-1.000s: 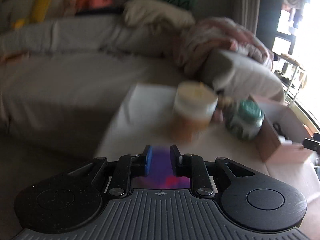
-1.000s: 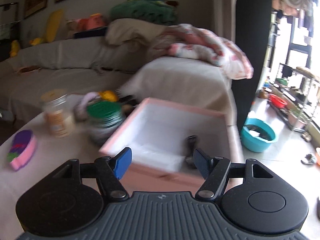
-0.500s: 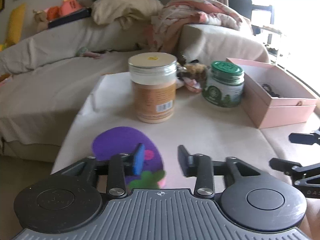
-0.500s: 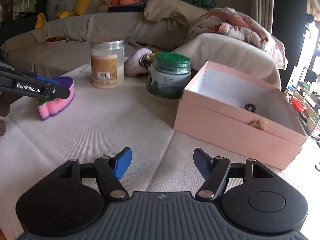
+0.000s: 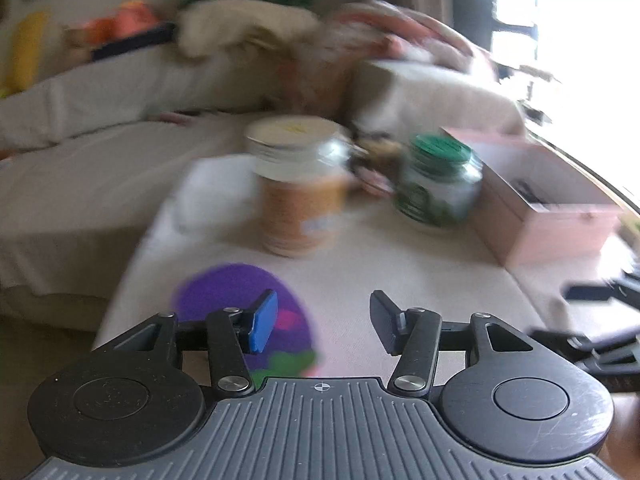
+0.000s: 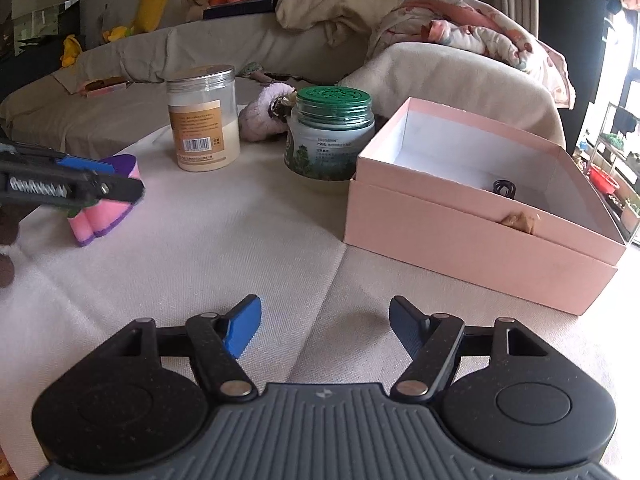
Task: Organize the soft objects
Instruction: 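Reach the left tool to the purple-and-pink sponge and close on it, then lift the purple sponge with the left tool and hold it, then grasp the yellow fluffy toy with the right tool while the left tool holds the sponge, then carry the sponge and yellow toy over the pink box and open both tools, then reach the left tool to the lavender plush ring and close on it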
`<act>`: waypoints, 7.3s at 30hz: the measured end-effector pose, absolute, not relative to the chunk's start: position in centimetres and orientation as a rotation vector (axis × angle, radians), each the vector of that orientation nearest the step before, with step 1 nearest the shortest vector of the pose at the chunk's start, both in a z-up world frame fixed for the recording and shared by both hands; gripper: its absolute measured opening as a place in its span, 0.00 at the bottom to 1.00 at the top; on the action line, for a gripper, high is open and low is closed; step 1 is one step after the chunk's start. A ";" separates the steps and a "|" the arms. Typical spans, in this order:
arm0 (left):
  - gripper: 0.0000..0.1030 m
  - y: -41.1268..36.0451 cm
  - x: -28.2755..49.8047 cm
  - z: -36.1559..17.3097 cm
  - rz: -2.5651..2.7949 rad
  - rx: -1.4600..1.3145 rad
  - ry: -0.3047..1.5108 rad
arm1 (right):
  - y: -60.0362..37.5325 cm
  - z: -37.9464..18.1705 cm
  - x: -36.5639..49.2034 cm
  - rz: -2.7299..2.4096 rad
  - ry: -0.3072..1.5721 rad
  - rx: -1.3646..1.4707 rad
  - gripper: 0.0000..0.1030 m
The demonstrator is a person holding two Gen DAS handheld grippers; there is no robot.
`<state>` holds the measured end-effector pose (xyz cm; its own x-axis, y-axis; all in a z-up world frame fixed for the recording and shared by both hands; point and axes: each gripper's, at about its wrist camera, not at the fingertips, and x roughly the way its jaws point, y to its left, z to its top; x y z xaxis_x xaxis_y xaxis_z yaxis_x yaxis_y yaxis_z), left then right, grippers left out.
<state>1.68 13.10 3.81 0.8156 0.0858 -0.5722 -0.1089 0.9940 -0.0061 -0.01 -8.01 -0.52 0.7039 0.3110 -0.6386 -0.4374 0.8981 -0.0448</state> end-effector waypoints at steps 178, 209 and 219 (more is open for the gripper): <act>0.69 8.0 14.2 14.6 -0.260 -0.063 0.323 | -20.0 15.2 17.7 0.359 0.686 0.143 0.58; 0.63 19.4 33.5 7.9 -0.323 -0.275 1.259 | -6.7 21.0 22.1 0.503 0.802 -0.013 0.63; 0.30 24.9 30.9 8.4 -0.308 -0.447 1.134 | -5.3 17.0 23.2 0.490 0.866 -0.111 0.63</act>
